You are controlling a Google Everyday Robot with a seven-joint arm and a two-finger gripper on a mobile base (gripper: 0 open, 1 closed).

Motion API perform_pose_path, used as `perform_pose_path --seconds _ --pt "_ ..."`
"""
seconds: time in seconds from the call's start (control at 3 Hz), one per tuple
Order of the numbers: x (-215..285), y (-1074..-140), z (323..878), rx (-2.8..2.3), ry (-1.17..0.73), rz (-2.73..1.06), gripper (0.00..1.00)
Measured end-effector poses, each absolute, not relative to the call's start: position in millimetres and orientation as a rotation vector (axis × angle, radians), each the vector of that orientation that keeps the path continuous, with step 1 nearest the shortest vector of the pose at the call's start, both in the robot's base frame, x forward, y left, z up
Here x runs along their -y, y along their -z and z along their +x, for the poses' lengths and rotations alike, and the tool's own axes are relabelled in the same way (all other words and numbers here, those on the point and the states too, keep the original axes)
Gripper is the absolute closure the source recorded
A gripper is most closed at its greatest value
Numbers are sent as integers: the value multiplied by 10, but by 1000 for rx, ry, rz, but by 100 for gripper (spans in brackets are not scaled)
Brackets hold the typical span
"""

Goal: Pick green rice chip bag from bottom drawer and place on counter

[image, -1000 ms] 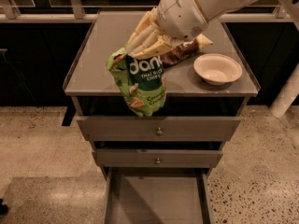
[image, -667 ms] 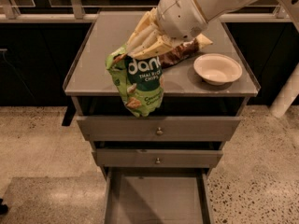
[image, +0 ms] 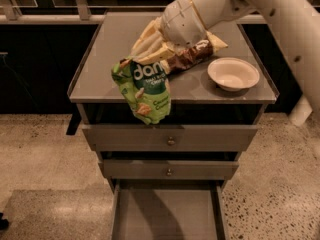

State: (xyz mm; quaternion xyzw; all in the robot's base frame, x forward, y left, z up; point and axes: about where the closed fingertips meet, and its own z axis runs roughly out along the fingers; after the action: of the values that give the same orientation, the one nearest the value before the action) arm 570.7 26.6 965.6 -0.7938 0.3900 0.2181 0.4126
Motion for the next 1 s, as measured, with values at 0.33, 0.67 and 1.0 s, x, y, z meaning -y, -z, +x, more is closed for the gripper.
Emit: perform_pose_path --seconds 0.33,0.67,1.0 --pt "-492 -9340 6052 -934 -667 -2098 100" --pt "-849 -9265 6416 -930 -676 -2160 100" --pt "-1365 -9338 6697 -888 -651 -2168 100"
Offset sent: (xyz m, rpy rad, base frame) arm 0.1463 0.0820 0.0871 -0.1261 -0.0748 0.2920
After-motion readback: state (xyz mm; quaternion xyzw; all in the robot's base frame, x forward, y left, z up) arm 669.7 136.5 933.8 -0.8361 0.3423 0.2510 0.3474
